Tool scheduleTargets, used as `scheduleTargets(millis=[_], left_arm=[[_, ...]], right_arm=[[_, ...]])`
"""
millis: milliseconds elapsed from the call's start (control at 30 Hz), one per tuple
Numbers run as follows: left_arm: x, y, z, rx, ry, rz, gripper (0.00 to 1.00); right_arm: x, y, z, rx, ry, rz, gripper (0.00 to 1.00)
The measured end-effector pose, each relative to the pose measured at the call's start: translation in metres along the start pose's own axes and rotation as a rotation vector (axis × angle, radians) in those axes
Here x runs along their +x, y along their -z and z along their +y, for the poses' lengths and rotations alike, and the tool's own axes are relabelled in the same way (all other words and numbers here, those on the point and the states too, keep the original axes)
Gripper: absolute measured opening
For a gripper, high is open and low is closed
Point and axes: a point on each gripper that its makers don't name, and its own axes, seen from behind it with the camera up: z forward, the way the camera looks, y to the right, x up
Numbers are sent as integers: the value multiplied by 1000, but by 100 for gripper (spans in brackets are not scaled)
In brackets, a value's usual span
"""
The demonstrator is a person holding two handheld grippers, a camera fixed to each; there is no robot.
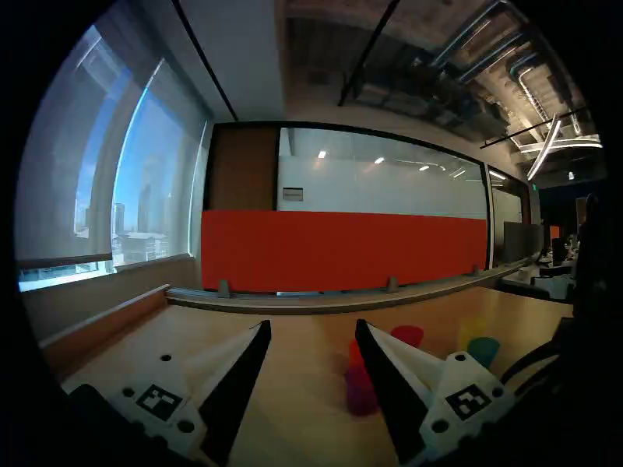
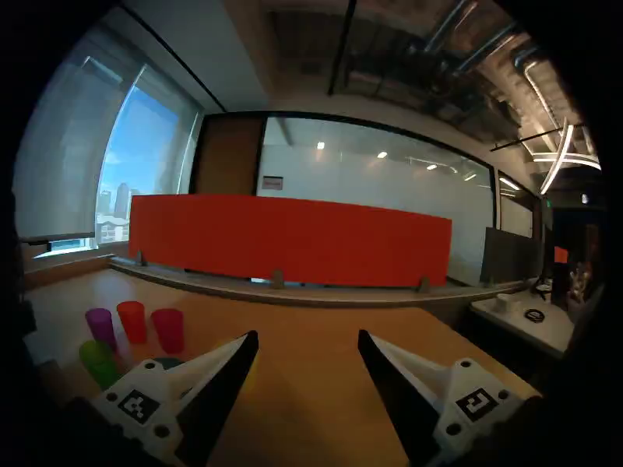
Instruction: Pour water
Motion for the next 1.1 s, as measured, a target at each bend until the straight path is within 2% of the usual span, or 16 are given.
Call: scheduleTargets(millis=[267,400,567,767,1100], left_arm=[[4,-3,-8,54,-29,39,80],[2,-3,-7,73,-31,58,80],[-7,-3,-3,75,-37,62,80],[-18,-2,-3,89,-41,57,80],[-45,1,-12,119,-33,38,80]], right_arm=[[3,2,12,-30,-60,4,99],[5,3,18,-44,-72,5,99],[7,4,21,-50,-75,-4,99],[8,4,18,-59,-63,-6,99],[6,1,6,-58,-44,-18,99]])
